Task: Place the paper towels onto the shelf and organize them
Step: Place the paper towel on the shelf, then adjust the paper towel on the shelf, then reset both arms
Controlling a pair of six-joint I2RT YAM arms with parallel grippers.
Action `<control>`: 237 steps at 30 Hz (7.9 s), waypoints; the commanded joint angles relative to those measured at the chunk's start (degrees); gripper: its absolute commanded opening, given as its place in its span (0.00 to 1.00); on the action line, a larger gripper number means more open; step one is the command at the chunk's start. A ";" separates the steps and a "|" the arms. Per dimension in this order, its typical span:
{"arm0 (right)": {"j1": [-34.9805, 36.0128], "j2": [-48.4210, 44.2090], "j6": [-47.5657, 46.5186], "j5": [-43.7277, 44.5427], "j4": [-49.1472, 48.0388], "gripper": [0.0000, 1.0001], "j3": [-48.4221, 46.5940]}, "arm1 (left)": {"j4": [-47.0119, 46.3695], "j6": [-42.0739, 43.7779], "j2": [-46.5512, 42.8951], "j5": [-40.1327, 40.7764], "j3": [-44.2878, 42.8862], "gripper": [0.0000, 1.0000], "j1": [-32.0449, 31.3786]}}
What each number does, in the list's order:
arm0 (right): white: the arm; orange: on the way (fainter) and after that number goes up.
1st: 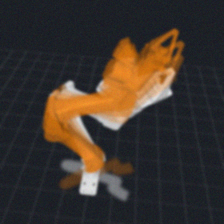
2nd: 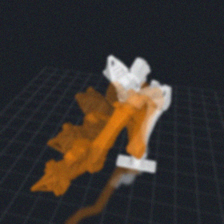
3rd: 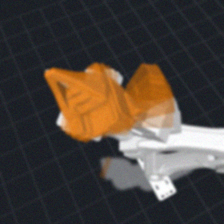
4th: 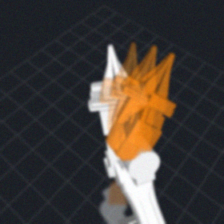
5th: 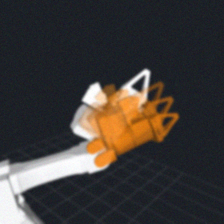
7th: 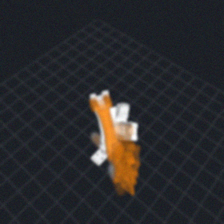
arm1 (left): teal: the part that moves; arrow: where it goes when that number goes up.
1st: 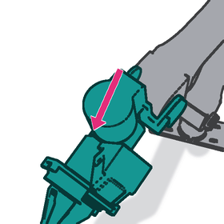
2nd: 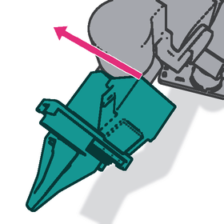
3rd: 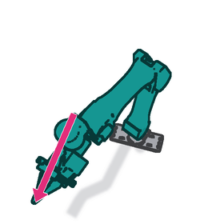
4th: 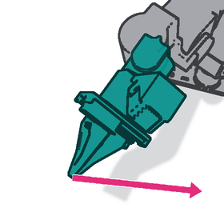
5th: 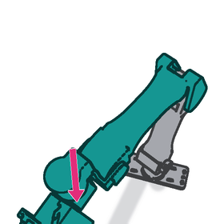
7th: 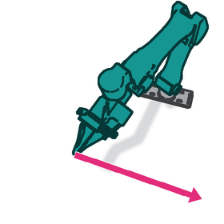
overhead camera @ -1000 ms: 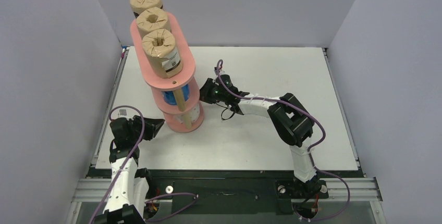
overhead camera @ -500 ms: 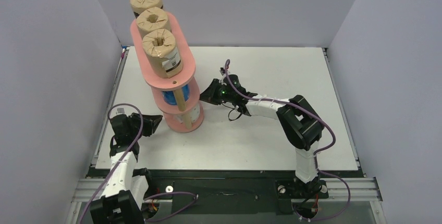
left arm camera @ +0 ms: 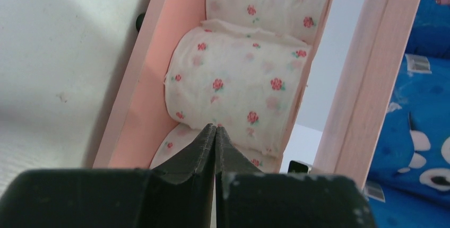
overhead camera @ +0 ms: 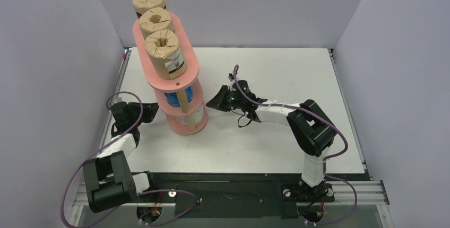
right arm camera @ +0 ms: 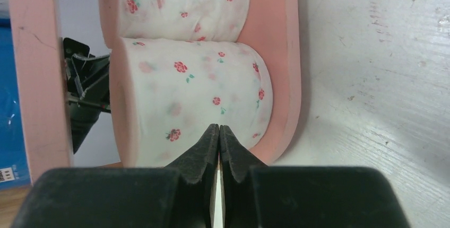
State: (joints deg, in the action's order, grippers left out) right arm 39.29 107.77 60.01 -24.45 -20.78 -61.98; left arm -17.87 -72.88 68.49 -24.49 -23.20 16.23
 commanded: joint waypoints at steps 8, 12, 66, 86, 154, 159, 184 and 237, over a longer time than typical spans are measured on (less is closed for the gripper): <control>0.36 -2.42 -1.34 -0.29 -2.64 0.00 0.15 | -9.47 -1.85 10.73 3.75 -8.05 0.00 -6.06; 0.44 -2.32 -2.09 -0.65 -1.89 0.00 0.17 | -10.03 -2.00 14.31 4.54 -9.74 0.00 -8.29; 2.50 5.19 1.98 -4.14 -3.99 0.00 -7.45 | -8.45 -2.53 7.15 5.46 -5.60 0.00 -4.91; 1.09 0.68 0.60 -2.22 -2.07 0.05 -4.67 | 1.46 0.81 -2.69 7.72 -4.46 0.00 -2.74; -10.03 -67.61 -18.31 48.35 39.67 0.84 21.54 | -22.54 63.65 -4.87 41.98 9.26 0.96 -13.12; -10.02 -68.39 -18.68 49.02 38.18 0.84 23.13 | -32.16 64.19 -0.17 37.14 11.16 0.96 -13.21; -11.34 -61.96 -28.89 57.80 17.13 0.85 30.04 | -45.64 66.56 15.33 28.92 9.20 0.96 -15.38; -34.46 -29.38 -51.40 53.15 -40.21 0.91 48.17 | -43.74 67.98 15.61 31.17 7.91 0.96 -18.34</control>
State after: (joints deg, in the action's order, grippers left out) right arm 5.21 78.67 7.35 29.87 -59.07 -12.23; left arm -61.47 -7.18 83.40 8.75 -13.02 -0.97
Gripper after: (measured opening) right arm 0.904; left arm 0.965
